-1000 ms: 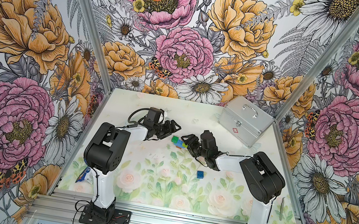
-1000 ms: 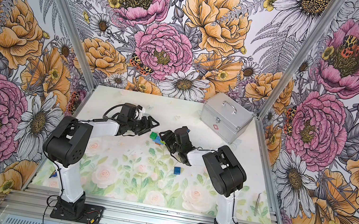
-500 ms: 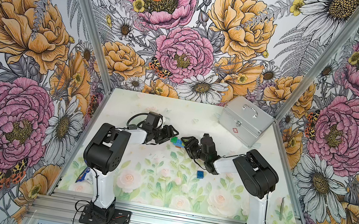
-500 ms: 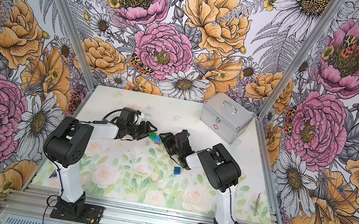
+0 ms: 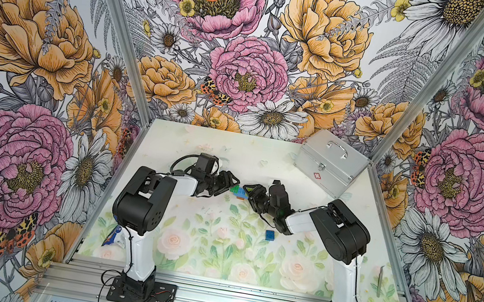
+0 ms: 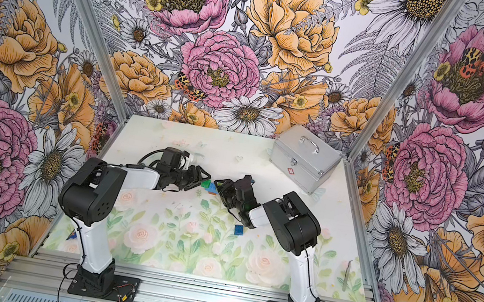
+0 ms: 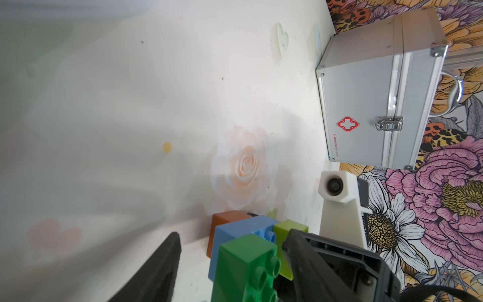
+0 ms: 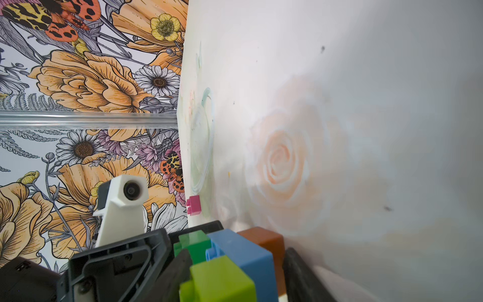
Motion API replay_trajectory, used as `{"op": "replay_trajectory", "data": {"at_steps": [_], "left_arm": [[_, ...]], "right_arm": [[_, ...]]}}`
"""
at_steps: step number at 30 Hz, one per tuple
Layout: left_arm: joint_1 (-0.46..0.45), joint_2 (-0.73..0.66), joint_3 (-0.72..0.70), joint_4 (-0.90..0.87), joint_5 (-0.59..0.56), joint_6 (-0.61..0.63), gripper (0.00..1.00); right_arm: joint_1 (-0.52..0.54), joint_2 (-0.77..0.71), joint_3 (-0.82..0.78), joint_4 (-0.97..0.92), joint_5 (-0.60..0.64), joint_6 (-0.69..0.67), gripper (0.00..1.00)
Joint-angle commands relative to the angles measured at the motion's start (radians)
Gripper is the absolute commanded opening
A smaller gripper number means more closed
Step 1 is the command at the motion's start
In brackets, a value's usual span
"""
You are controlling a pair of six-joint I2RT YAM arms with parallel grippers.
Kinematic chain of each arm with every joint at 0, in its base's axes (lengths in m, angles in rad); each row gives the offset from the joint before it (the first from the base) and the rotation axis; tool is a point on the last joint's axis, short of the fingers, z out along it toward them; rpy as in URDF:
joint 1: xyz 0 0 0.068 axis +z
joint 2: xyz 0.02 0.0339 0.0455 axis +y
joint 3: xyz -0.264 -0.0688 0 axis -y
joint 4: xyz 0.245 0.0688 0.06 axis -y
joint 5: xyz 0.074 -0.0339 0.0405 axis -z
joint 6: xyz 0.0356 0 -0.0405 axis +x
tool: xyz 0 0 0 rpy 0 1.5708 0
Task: Assemble the letter v with lego
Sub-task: Adjust the lego brick at the center of the board.
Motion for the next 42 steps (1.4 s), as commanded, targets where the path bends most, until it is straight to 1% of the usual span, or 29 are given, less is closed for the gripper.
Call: {"op": "replay_trajectory", "data": {"at_steps": [1, 4, 11, 20, 22, 25, 27, 28, 29, 31, 32, 35, 37, 38, 40, 42], "left_arm": [[-0.006, -0.025, -0.014, 0.037, -0.014, -0.013, 0.66], [-0.009, -0.025, -0.017, 0.040, -0.013, -0.017, 0.65], [-0.009, -0.024, -0.016, 0.043, -0.008, -0.020, 0.64], [-0.006, -0.029, -0.024, 0.044, -0.010, -0.022, 0.64], [-0.003, -0.035, -0.028, 0.044, -0.010, -0.022, 0.64], [0.005, -0.055, -0.037, 0.044, -0.010, -0.020, 0.64], [0.016, -0.060, -0.046, 0.044, -0.005, -0.020, 0.64], [0.023, -0.110, -0.054, 0.044, -0.005, -0.020, 0.64], [0.029, -0.128, -0.062, 0.044, -0.005, -0.018, 0.66], [0.048, -0.169, -0.081, 0.042, -0.008, -0.014, 0.71], [0.059, -0.195, -0.090, 0.039, -0.011, -0.010, 0.75], [0.085, -0.254, -0.103, 0.009, -0.027, 0.027, 0.87], [0.091, -0.282, -0.091, -0.039, -0.043, 0.074, 0.91], [0.092, -0.296, -0.086, -0.056, -0.052, 0.097, 0.93], [0.096, -0.311, -0.089, -0.066, -0.059, 0.126, 0.97], [0.100, -0.317, -0.090, -0.069, -0.056, 0.143, 0.98]], "right_arm": [[0.011, 0.022, 0.023, 0.021, -0.004, 0.006, 0.55], [0.011, 0.027, 0.024, 0.025, -0.003, 0.007, 0.52], [0.012, 0.033, 0.023, 0.023, 0.000, 0.000, 0.49], [0.017, 0.035, 0.034, -0.028, 0.005, -0.020, 0.38], [0.018, 0.032, 0.041, -0.048, 0.004, -0.027, 0.34], [0.021, 0.021, 0.051, -0.096, 0.004, -0.041, 0.24], [0.020, 0.007, 0.054, -0.145, 0.001, -0.042, 0.20], [0.021, -0.006, 0.056, -0.178, -0.005, -0.040, 0.19], [0.018, -0.018, 0.060, -0.213, -0.012, -0.034, 0.17], [0.017, -0.047, 0.092, -0.350, -0.035, -0.027, 0.13], [0.017, -0.060, 0.118, -0.438, -0.047, -0.024, 0.10], [0.029, -0.097, 0.175, -0.607, -0.083, -0.001, 0.07], [0.037, -0.124, 0.209, -0.724, -0.096, 0.008, 0.08], [0.038, -0.137, 0.219, -0.774, -0.104, 0.014, 0.12], [0.038, -0.159, 0.198, -0.786, -0.130, 0.059, 0.13], [0.039, -0.168, 0.185, -0.825, -0.150, 0.082, 0.13]]}}
